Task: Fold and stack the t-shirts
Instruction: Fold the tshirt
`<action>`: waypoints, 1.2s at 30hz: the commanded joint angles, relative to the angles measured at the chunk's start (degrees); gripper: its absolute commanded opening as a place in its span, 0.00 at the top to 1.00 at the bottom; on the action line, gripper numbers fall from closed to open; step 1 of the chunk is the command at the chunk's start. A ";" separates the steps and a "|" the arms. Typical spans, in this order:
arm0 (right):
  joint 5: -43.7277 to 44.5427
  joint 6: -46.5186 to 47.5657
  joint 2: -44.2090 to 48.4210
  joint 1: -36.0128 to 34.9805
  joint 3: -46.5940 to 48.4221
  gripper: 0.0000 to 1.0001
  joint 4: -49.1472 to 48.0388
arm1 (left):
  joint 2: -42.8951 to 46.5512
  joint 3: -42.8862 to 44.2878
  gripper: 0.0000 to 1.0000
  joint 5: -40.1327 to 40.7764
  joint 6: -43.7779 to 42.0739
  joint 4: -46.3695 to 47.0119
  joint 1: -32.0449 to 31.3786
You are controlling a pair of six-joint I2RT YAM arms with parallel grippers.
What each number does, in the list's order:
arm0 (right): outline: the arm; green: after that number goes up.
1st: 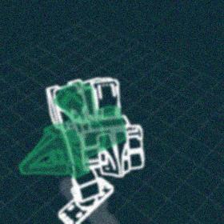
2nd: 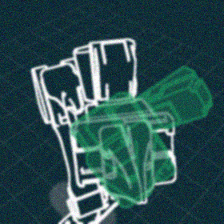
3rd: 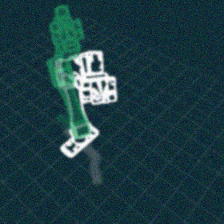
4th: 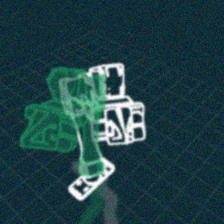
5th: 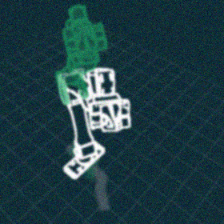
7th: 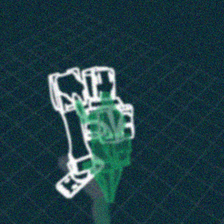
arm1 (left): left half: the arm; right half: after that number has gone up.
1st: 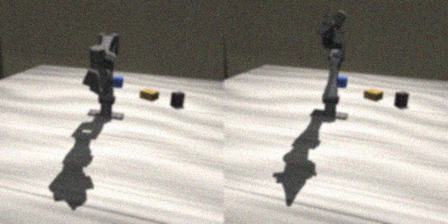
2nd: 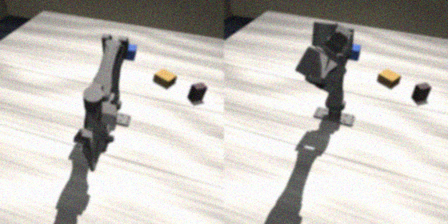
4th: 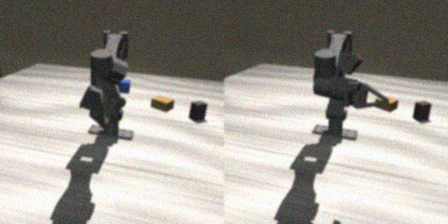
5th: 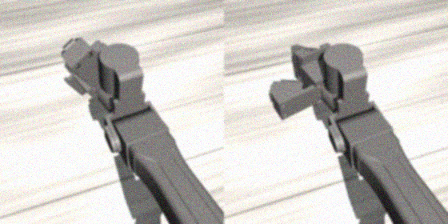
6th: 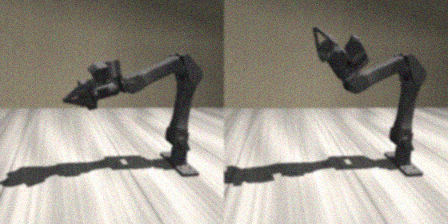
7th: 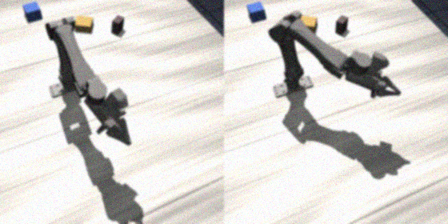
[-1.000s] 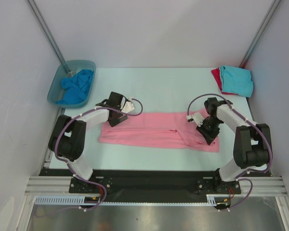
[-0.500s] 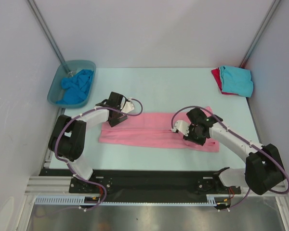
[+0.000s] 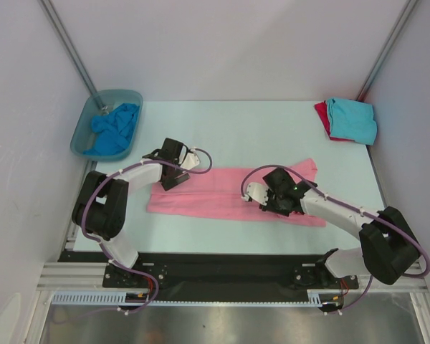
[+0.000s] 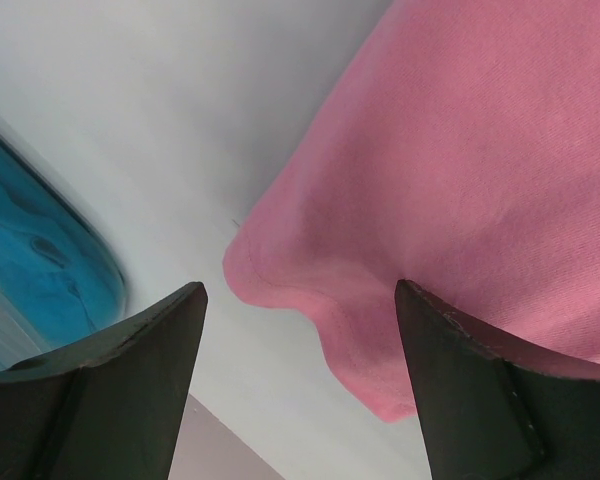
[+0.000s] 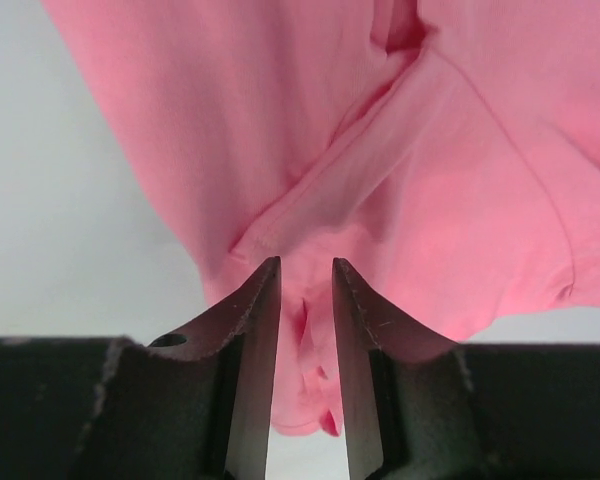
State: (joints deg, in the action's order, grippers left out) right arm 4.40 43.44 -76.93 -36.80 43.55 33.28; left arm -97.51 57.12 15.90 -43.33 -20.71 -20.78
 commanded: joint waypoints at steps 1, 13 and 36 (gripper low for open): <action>1.31 -0.81 -0.59 -2.05 1.27 0.67 -3.13 | 1.80 -0.17 0.18 0.01 1.14 0.14 -0.32; 1.13 -2.66 -2.18 -4.69 0.75 0.67 -2.60 | 1.89 -0.43 0.18 -0.17 0.97 0.23 -0.32; 1.92 -2.92 -4.29 -4.78 -0.40 0.87 -1.81 | 2.15 -0.17 0.18 0.36 0.44 0.23 -0.23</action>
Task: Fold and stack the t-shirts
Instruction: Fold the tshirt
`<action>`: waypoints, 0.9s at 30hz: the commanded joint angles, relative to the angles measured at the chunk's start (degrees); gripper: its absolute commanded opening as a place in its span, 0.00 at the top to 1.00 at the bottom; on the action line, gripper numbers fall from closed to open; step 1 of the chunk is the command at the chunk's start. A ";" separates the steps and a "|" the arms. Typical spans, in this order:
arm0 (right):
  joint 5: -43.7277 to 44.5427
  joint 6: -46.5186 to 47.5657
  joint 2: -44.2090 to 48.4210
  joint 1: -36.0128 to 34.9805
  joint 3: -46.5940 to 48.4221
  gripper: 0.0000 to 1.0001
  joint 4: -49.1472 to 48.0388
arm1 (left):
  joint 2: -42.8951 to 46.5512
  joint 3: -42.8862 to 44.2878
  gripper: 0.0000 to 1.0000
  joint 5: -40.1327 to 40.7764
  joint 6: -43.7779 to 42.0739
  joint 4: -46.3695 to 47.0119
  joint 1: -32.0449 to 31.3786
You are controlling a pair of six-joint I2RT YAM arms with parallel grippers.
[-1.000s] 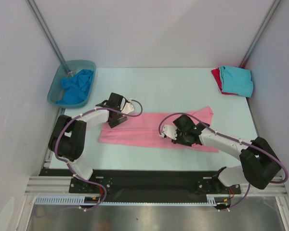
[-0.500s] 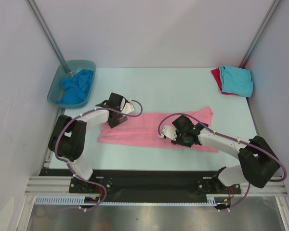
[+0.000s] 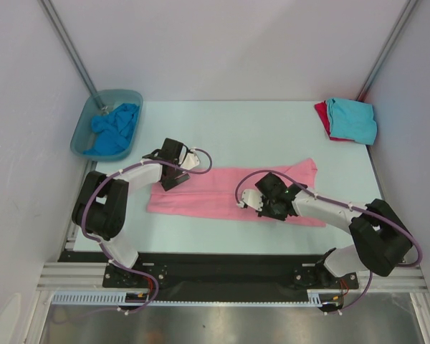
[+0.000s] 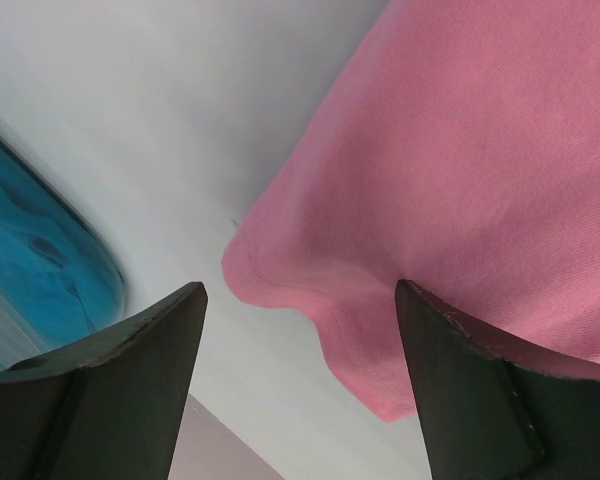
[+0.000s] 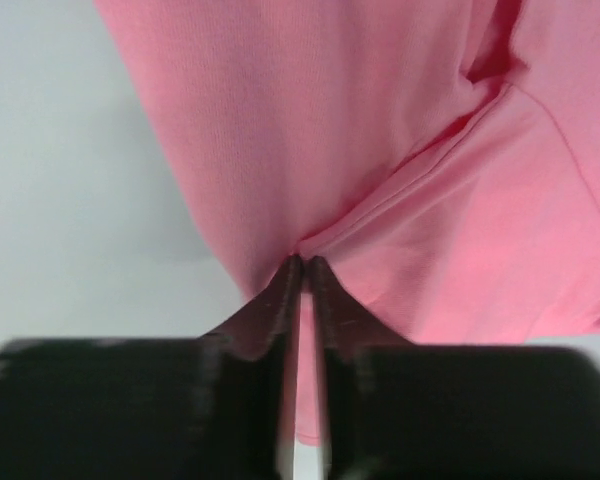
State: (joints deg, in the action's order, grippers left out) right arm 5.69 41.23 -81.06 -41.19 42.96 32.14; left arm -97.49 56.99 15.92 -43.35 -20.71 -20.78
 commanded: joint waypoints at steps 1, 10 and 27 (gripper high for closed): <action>0.55 -0.80 -0.15 -0.38 0.37 0.95 -0.68 | 2.13 0.05 0.17 0.34 0.55 0.23 -0.32; 1.16 -0.89 0.64 -0.38 2.65 1.00 -0.32 | 1.34 0.14 0.18 0.34 0.81 0.23 -0.32; -2.70 -1.24 2.39 -1.52 6.35 1.00 4.59 | 1.25 0.31 0.18 0.69 0.55 0.41 -0.32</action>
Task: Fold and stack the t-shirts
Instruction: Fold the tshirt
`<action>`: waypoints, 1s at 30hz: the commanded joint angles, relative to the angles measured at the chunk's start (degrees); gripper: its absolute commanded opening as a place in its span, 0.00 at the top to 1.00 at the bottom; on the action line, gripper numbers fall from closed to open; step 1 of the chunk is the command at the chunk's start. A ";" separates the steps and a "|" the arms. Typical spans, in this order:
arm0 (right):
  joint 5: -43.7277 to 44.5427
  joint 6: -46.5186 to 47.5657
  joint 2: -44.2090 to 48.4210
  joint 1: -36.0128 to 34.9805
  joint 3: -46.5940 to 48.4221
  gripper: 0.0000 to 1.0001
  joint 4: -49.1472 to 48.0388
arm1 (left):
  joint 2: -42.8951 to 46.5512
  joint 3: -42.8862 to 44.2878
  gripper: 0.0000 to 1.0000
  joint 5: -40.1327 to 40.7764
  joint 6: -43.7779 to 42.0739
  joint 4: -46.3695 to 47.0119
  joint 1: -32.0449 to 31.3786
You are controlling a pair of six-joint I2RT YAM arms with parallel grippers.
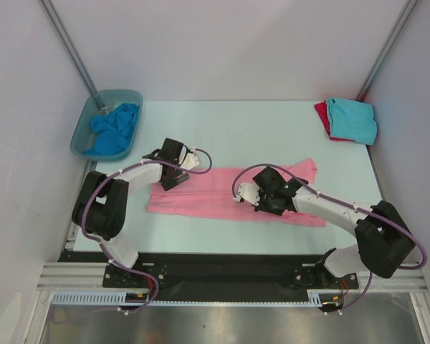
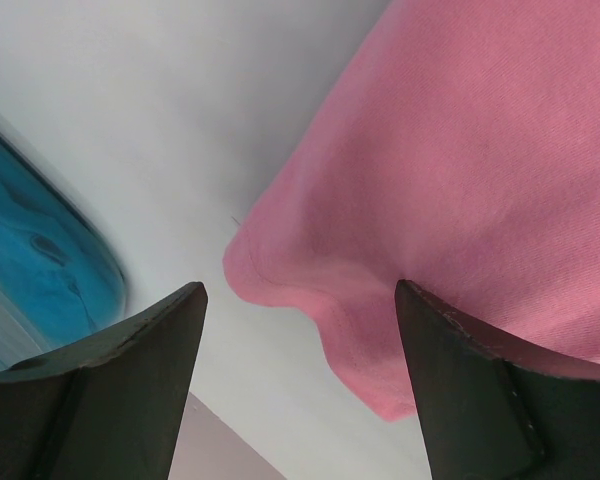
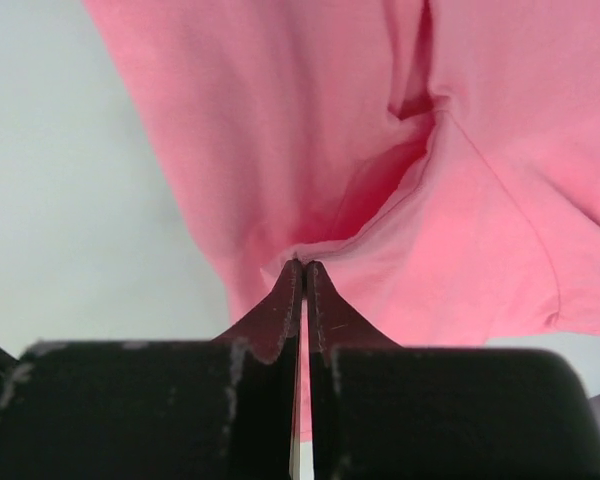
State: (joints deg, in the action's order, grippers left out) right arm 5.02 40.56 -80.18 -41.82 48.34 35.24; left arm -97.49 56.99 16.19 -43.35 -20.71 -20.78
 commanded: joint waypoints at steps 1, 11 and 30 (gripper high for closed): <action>-2.64 -0.48 1.52 -1.07 0.97 1.00 1.67 | 1.25 0.31 0.17 0.51 0.55 0.41 -0.32; -6.68 0.66 1.52 -2.74 1.67 1.00 5.97 | 0.81 0.84 0.17 0.86 0.46 0.14 -0.23; 2.18 -0.48 2.75 5.68 2.90 1.00 -8.67 | 0.64 0.40 0.17 1.22 0.37 1.28 -0.23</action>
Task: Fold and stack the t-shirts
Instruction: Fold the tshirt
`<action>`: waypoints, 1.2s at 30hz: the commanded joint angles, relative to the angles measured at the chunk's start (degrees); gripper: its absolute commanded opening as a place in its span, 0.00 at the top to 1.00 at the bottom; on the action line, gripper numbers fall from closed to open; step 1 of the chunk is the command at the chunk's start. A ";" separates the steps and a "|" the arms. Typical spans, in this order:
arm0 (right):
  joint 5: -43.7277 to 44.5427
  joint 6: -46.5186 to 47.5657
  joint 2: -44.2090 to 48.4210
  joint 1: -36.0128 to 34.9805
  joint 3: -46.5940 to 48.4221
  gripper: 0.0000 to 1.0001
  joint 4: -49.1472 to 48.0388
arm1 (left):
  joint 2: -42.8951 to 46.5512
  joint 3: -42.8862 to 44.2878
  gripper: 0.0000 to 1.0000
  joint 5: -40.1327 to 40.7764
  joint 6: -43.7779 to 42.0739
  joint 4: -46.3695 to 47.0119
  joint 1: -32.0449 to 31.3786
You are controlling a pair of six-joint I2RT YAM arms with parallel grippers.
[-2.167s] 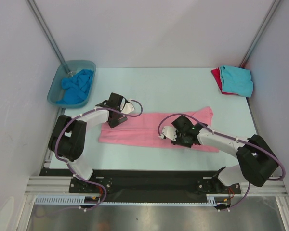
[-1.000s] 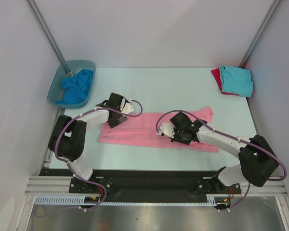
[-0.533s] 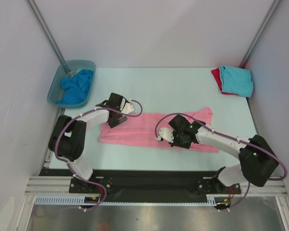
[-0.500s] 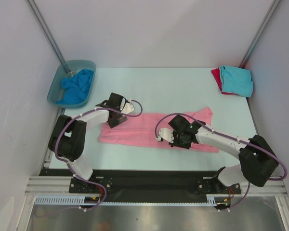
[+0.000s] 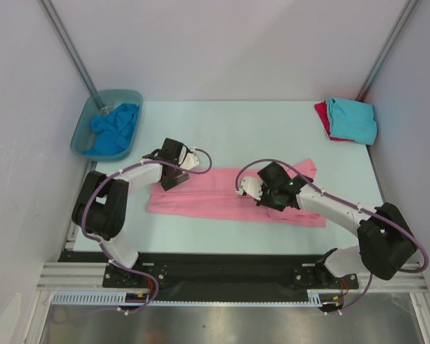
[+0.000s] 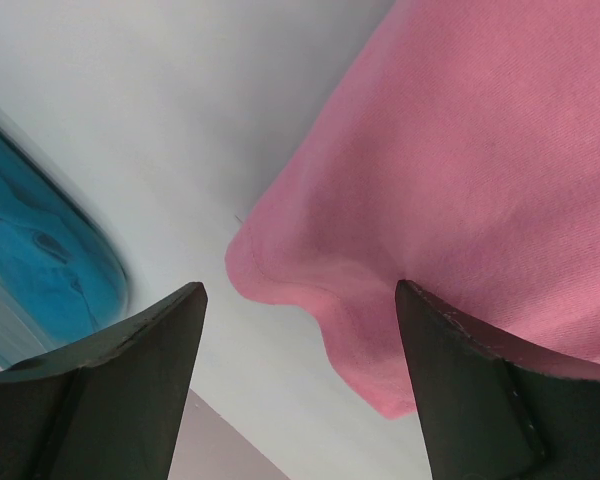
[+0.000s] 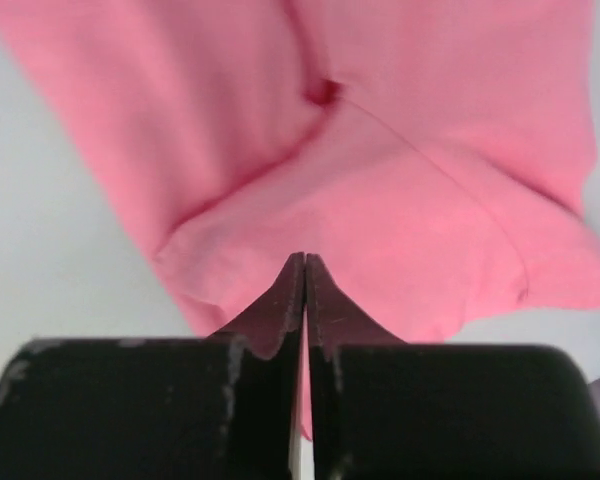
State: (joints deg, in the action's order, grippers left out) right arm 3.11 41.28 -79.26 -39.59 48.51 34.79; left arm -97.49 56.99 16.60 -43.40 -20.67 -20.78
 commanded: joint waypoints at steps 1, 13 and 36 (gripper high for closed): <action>4.01 -1.37 1.40 4.86 3.77 1.00 -8.85 | 0.64 0.31 0.17 0.89 0.42 1.42 -0.23; 4.45 -0.23 -16.53 20.60 7.91 1.00 -19.93 | 3.18 0.93 0.15 2.03 0.77 5.19 1.09; -0.48 -1.02 -15.67 26.85 12.13 1.00 -18.97 | -4.90 3.56 0.15 2.65 -0.29 15.66 4.60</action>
State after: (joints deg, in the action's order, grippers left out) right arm 4.16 40.86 -99.13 -13.06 58.19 14.90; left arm -101.71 57.91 18.92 -43.57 -7.27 -16.47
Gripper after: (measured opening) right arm 0.009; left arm 0.846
